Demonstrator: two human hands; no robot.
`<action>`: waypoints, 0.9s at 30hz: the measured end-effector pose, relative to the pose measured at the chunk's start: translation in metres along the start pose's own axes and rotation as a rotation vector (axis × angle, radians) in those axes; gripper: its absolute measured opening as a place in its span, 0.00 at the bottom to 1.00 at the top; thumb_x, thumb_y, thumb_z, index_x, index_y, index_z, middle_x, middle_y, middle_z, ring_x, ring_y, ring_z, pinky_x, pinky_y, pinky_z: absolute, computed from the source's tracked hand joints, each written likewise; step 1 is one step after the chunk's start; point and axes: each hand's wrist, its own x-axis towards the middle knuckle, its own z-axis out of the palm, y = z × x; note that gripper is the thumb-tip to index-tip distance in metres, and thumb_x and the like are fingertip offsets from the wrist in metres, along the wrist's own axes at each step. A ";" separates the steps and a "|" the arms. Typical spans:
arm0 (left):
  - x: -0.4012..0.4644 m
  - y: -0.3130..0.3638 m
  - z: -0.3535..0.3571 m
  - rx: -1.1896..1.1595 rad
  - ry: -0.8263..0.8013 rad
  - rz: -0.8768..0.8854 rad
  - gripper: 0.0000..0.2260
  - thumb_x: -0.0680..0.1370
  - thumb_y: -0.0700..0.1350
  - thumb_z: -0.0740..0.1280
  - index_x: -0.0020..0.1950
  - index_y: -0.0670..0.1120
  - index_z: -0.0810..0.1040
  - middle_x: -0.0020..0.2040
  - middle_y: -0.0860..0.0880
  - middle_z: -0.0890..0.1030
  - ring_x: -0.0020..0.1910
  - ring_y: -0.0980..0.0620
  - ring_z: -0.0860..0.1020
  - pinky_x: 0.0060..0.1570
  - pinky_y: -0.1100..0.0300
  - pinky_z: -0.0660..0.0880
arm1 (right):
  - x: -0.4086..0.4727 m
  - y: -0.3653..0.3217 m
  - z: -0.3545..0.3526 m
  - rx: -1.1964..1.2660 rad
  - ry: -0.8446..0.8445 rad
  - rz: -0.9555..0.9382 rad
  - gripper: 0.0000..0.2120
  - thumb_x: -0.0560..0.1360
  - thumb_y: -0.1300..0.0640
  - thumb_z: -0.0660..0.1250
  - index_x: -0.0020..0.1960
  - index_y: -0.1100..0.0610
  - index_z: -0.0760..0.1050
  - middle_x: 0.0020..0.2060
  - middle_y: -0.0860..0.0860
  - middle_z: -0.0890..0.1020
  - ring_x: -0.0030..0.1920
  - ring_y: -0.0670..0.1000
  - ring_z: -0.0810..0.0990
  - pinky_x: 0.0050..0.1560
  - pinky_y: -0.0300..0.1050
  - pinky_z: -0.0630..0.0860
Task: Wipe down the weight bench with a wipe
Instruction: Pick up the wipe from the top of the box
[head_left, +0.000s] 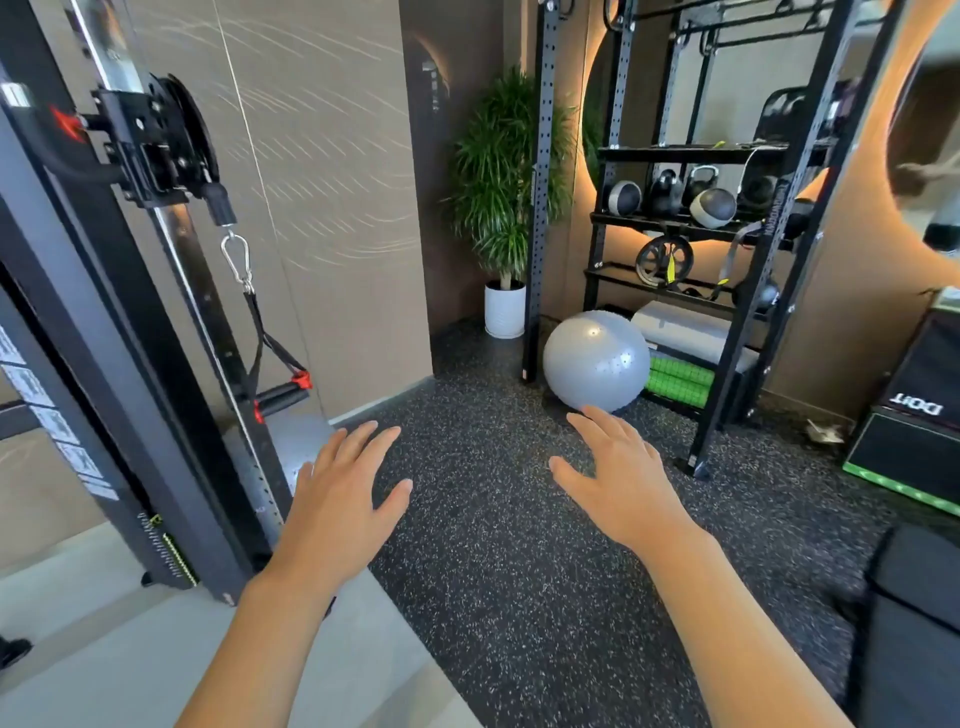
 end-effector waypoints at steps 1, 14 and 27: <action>0.007 0.005 0.005 -0.013 -0.005 0.013 0.28 0.83 0.60 0.61 0.83 0.57 0.61 0.83 0.54 0.61 0.82 0.48 0.57 0.78 0.39 0.61 | 0.005 0.007 0.000 0.008 0.001 -0.002 0.33 0.80 0.34 0.59 0.81 0.46 0.60 0.81 0.44 0.59 0.80 0.51 0.56 0.78 0.60 0.56; 0.137 0.083 0.097 0.039 -0.030 0.065 0.28 0.82 0.60 0.63 0.82 0.56 0.64 0.82 0.54 0.64 0.82 0.46 0.59 0.76 0.41 0.62 | 0.103 0.141 0.022 0.069 0.019 0.064 0.35 0.79 0.34 0.59 0.81 0.46 0.58 0.80 0.45 0.61 0.79 0.52 0.59 0.76 0.63 0.61; 0.215 0.134 0.142 0.084 -0.084 0.078 0.27 0.82 0.61 0.62 0.81 0.59 0.65 0.82 0.57 0.61 0.82 0.47 0.58 0.76 0.39 0.62 | 0.160 0.222 0.024 0.120 0.005 0.122 0.37 0.78 0.33 0.61 0.82 0.44 0.54 0.81 0.45 0.58 0.80 0.52 0.56 0.75 0.64 0.59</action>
